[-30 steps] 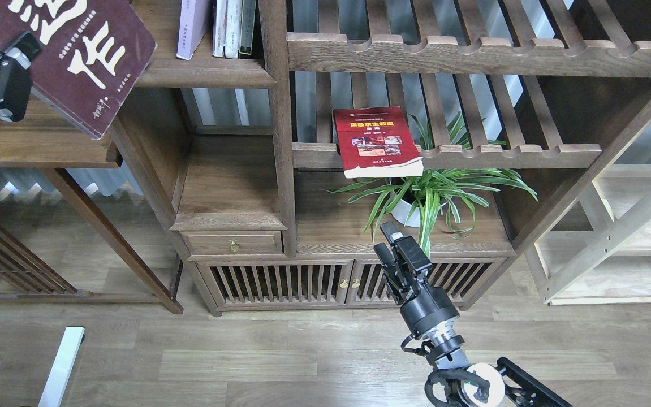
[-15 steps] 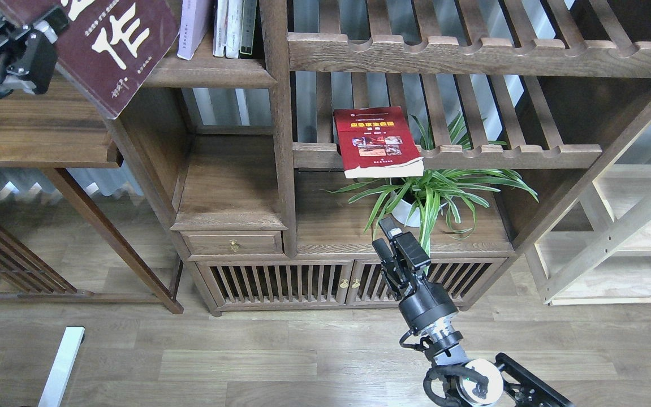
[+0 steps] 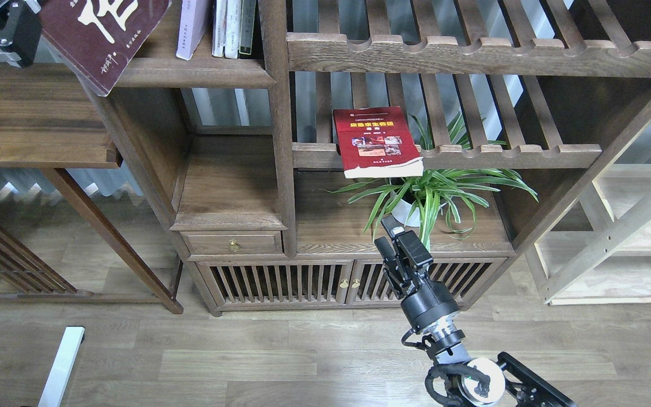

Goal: Organize books on shelf
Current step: 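Push the dark red book onto the upper shelf with the left gripper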

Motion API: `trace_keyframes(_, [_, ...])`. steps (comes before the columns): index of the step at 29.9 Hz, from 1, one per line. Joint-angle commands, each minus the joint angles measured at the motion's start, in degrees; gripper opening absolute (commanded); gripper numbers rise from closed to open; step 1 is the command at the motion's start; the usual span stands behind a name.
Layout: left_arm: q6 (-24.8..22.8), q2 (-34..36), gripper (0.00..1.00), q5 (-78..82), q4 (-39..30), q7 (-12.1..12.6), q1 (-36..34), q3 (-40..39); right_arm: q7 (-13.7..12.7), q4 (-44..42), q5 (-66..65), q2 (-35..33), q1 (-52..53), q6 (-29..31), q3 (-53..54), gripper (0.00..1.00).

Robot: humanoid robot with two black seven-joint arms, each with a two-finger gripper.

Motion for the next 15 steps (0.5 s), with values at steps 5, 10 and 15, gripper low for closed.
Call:
trace_keyframes(5, [0.1, 0.0, 0.00, -0.2, 0.2, 0.0, 0.4, -0.8, 0.0, 0.0, 0.0, -0.1, 0.0, 0.0, 0.2, 0.74])
trace_keyframes(10, [-0.1, 0.0, 0.00, -0.3, 1.1, 0.0, 0.6, -1.3, 0.0, 0.0, 0.0, -0.1, 0.0, 0.0, 0.3, 0.74])
trace_keyframes(15, [-0.3, 0.0, 0.00, -0.3, 1.3, 0.0, 1.8, -2.2, 0.0, 0.0, 0.1, -0.3, -0.2, 0.0, 1.2, 0.74])
